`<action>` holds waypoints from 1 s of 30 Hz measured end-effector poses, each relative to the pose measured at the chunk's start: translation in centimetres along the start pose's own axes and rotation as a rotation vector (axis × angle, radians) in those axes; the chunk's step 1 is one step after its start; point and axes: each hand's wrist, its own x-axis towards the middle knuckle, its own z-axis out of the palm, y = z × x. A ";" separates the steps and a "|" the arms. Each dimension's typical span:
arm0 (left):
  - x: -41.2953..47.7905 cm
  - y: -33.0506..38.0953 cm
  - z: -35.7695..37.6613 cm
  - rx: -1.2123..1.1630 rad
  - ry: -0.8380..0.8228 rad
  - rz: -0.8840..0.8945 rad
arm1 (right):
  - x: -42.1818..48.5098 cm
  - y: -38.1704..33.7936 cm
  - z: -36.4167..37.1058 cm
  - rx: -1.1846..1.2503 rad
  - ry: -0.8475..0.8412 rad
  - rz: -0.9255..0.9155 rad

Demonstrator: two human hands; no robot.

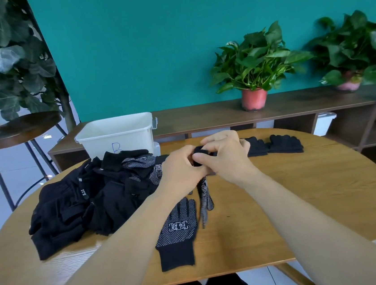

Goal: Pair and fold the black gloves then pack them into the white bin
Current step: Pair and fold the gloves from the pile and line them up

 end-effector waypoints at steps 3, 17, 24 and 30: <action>0.5 0.3 0.4 -0.005 -0.005 0.046 | -0.6 0.1 -1.1 0.121 -0.028 -0.002; 1.2 0.0 -0.5 -0.258 -0.205 -0.131 | -0.8 3.2 -2.5 0.144 -0.111 0.198; 1.1 -1.7 -0.7 -0.093 0.012 -0.170 | -0.8 2.8 -1.9 0.170 -0.026 0.265; -0.1 -0.6 1.4 -0.045 0.003 -0.058 | -1.0 1.6 -0.7 0.083 0.079 0.225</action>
